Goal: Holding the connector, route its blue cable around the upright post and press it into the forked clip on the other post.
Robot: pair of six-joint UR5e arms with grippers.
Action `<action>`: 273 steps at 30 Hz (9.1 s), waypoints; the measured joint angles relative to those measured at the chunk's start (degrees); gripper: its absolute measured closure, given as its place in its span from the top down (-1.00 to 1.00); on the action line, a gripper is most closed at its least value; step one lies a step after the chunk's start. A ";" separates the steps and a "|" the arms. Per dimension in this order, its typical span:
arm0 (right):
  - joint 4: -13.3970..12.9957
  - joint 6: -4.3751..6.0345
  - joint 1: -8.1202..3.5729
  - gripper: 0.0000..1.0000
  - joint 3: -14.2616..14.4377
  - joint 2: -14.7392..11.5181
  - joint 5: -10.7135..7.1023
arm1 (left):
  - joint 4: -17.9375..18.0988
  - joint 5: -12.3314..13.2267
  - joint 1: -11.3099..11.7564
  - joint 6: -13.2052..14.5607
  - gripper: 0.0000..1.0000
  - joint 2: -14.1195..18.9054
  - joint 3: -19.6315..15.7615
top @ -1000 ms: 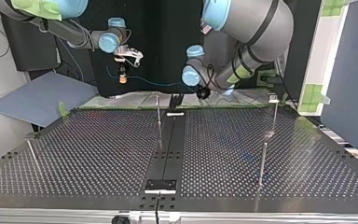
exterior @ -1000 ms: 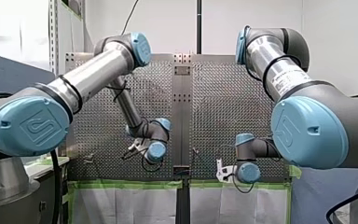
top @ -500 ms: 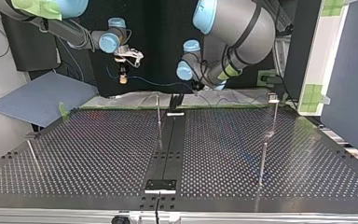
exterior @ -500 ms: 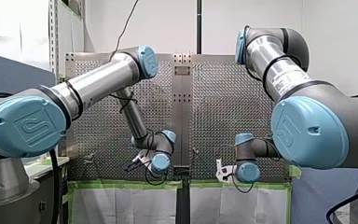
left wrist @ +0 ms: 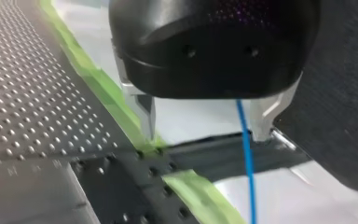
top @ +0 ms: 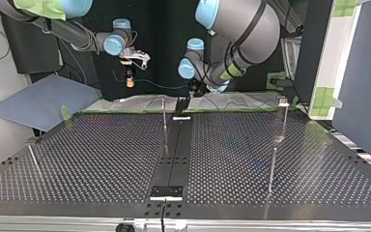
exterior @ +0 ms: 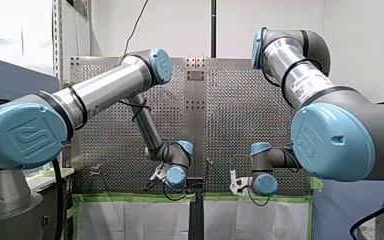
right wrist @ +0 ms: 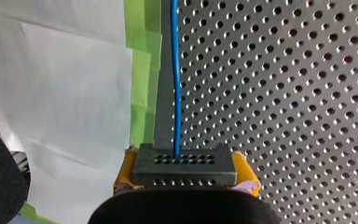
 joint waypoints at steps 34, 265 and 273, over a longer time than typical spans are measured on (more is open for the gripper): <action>1.79 2.49 -0.59 -1.00 -1.89 0.03 -13.56 | 6.38 5.18 -0.71 -20.29 1.00 0.05 -0.18; 9.25 1.69 -6.24 -1.00 -11.41 -3.11 -11.83 | -1.83 8.76 -4.16 -30.54 1.00 3.00 7.25; 8.97 1.72 -6.32 -1.00 -11.41 -3.10 -11.91 | -1.79 6.68 -4.23 -30.49 1.00 3.74 6.78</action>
